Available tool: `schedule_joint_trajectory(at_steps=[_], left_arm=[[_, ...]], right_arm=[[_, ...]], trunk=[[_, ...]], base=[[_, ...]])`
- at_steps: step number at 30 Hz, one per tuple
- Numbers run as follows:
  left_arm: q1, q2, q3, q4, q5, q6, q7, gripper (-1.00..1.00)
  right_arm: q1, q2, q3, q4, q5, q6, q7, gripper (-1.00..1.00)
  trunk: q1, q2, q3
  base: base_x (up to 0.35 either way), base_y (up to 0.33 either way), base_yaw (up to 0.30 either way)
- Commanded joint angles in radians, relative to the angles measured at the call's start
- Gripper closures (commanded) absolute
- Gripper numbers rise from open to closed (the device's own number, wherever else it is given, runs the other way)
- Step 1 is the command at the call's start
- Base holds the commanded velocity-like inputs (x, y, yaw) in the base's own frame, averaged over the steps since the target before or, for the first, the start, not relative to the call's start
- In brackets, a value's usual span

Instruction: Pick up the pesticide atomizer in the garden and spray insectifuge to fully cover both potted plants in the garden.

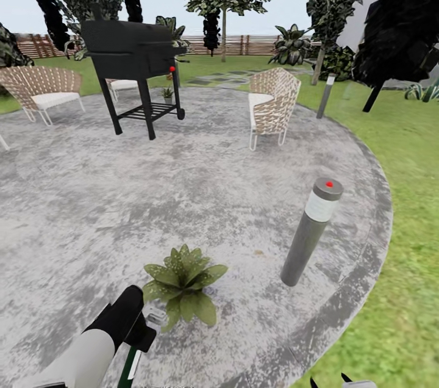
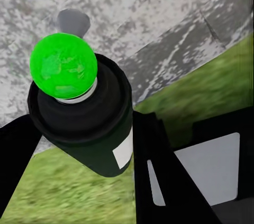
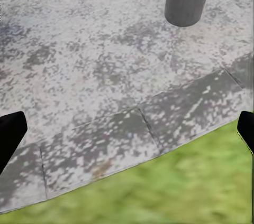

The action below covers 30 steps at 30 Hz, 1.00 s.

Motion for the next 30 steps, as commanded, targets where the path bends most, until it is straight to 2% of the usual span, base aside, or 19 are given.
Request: schedule_joint_trajectory(at_steps=[1, 22, 30], left_arm=[[-0.001, -0.002, 0.008, -0.002, -0.008, 0.003, -0.008, 1.0], [0.0, -0.002, 0.012, -0.001, -0.002, 0.005, -0.008, 1.0], [0.003, 0.008, 0.015, 0.0, -0.002, 0.005, -0.009, 1.0]], right_arm=[[-0.001, 0.0, -0.009, 0.0, 0.002, -0.002, 0.009, -1.0], [-0.001, 0.001, -0.009, 0.001, 0.002, -0.002, 0.009, -1.0], [-0.001, 0.003, -0.009, 0.001, 0.002, -0.002, 0.009, -1.0]], trunk=[[0.0, 0.0, -0.001], [0.0, 0.0, -0.001], [0.0, 0.0, -0.001]], base=[[0.0, -0.27, 0.266], [0.03, -0.249, 0.016], [-0.021, -0.044, 0.237]])
